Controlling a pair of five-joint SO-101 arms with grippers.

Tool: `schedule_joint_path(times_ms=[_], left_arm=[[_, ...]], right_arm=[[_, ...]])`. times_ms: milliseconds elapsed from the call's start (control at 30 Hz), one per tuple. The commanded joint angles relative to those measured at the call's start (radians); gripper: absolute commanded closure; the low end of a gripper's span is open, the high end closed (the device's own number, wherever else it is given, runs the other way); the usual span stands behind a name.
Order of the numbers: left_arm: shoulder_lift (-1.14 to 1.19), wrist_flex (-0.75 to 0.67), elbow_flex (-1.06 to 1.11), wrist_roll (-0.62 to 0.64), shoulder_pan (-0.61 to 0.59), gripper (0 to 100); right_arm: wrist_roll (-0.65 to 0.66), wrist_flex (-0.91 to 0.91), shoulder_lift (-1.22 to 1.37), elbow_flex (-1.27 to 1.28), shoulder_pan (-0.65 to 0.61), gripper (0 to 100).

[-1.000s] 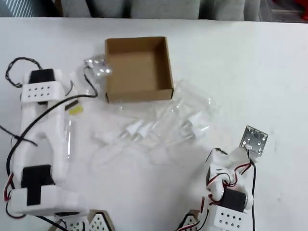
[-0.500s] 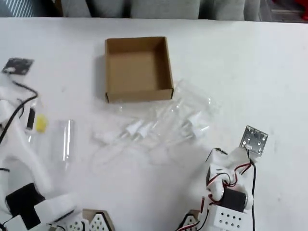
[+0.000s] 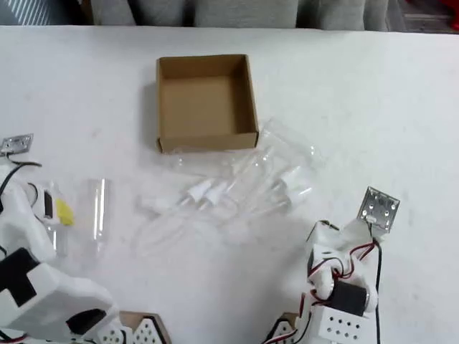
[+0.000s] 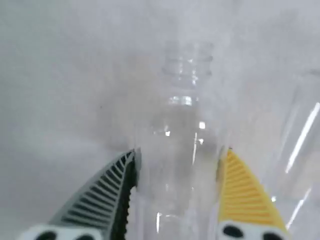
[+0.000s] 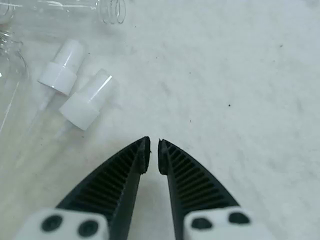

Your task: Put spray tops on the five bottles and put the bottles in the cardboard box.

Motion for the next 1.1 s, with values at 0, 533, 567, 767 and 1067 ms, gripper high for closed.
schedule_joint_path(times_ms=[0,533,567,767,1067], left_arm=[[0.021,-0.006,-0.075,-0.008,-0.012,73],[0.031,0.299,-0.433,-0.006,-0.008,65],[0.031,0.313,-0.448,-0.006,-0.007,65],[0.039,0.325,-0.445,-0.005,0.008,66],[0.236,0.33,-0.571,0.12,0.01,66]], right_arm=[[-0.003,0.01,-0.002,0.009,0.008,98.4],[-0.003,0.01,-0.002,0.009,0.007,98.4],[-0.003,0.01,-0.002,0.009,0.008,98.4],[-0.003,0.01,-0.002,0.009,0.008,98.4],[-0.003,0.01,-0.002,0.009,0.008,98.4]])
